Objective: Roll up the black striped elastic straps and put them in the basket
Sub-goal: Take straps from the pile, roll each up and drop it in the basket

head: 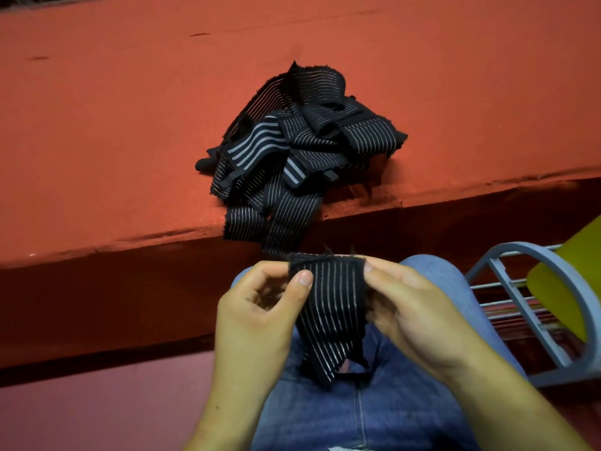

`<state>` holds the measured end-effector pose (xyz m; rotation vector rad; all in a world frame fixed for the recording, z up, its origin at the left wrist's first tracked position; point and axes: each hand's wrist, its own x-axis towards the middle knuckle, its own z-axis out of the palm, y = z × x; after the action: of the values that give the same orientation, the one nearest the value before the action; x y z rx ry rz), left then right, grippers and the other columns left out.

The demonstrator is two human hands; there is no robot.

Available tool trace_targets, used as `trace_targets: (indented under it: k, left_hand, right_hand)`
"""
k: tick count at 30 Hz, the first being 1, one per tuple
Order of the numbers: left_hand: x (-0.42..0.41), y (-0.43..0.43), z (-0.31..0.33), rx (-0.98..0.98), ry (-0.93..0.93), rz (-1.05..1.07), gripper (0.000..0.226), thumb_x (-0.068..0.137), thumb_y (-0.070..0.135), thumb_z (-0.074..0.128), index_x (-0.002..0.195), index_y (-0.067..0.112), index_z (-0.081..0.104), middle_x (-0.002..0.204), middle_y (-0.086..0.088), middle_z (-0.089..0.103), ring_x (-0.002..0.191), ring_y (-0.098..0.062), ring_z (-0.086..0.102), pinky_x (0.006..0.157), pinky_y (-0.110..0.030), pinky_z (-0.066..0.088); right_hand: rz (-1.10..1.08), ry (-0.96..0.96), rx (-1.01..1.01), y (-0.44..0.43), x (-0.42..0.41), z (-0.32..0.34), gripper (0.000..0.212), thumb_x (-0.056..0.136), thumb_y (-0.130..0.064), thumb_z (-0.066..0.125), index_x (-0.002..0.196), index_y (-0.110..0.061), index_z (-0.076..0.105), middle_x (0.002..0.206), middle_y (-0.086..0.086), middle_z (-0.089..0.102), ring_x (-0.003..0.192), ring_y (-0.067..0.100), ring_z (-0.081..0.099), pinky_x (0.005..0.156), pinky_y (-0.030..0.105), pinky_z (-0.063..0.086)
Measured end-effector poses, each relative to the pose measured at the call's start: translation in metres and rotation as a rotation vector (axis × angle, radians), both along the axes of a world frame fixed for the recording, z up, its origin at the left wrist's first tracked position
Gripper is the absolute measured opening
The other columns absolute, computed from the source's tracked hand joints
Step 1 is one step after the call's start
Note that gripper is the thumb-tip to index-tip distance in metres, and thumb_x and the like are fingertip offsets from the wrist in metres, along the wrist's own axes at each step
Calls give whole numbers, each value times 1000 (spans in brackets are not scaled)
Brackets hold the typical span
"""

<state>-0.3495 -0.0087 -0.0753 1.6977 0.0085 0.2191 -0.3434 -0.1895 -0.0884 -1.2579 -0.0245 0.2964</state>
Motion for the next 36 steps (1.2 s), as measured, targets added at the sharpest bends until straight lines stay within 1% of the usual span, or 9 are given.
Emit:
trace_targets:
  k: [2, 5, 8, 11, 14, 15, 19, 25, 36]
  left_hand:
    - [-1, 0, 0, 19, -4, 3, 7, 90, 15, 75, 87, 21, 77, 87, 0, 77, 82, -13, 73, 74, -21, 56]
    - [0, 1, -2, 42, -7, 23, 10, 90, 17, 76, 84, 26, 77, 87, 0, 77, 81, -15, 73, 73, -23, 56]
    - [1, 0, -3, 32, -8, 47, 10, 89, 17, 77, 84, 26, 77, 86, -1, 76, 81, -20, 72, 73, -29, 58]
    - [0, 0, -2, 39, -15, 52, 9, 89, 17, 77, 84, 26, 77, 85, -1, 76, 81, -22, 72, 76, -38, 59]
    - [-1, 0, -1, 65, -24, 41, 8, 88, 20, 78, 84, 27, 77, 86, -2, 75, 80, -24, 71, 76, -46, 59]
    - [-1, 1, 0, 75, -28, 39, 8, 88, 20, 78, 85, 27, 78, 85, -1, 75, 77, -24, 70, 73, -45, 58]
    - [1, 4, -1, 89, -43, 62, 13, 84, 20, 82, 87, 32, 77, 80, 3, 69, 70, -10, 58, 70, -29, 50]
    - [6, 4, 6, 47, -10, -2, 19, 87, 21, 75, 104, 29, 76, 99, 11, 77, 89, -3, 71, 76, -12, 52]
    - [7, 1, 4, 10, -2, -101, 16, 84, 32, 69, 90, 20, 78, 90, -2, 77, 85, -15, 73, 78, -25, 58]
  right_hand:
    - [10, -13, -14, 0, 0, 1, 30, 102, -35, 54, 110, -32, 82, 119, 10, 78, 109, 18, 73, 91, 33, 57]
    - [32, -16, -19, 0, 0, 3, 35, 100, -35, 49, 113, -33, 81, 122, 3, 78, 111, 13, 73, 89, 24, 55]
    - [36, -19, -1, 0, 0, 4, 37, 101, -44, 49, 116, -32, 80, 122, 5, 78, 111, 18, 74, 90, 31, 56]
    - [57, -73, -68, 3, -1, 4, 40, 99, -54, 57, 123, -28, 76, 120, 19, 76, 115, 44, 71, 99, 61, 55]
    - [-7, -128, -114, 4, 1, 3, 28, 98, -36, 64, 117, -23, 79, 115, 9, 80, 110, 23, 75, 94, 32, 60]
    - [-19, -129, -121, 4, 1, 3, 29, 96, -32, 62, 116, -20, 79, 113, 8, 80, 109, 20, 76, 94, 29, 59]
    - [-28, -108, -107, 3, 2, 1, 30, 98, -26, 58, 116, -14, 78, 109, 13, 80, 101, 20, 76, 90, 30, 60]
    - [-34, -81, -94, -2, 3, 1, 28, 99, -28, 57, 113, -17, 79, 108, 22, 78, 95, 23, 73, 85, 32, 59]
    - [-96, -136, -163, -2, 5, 2, 37, 101, -46, 56, 106, -18, 79, 100, 21, 77, 90, 24, 72, 86, 45, 55]
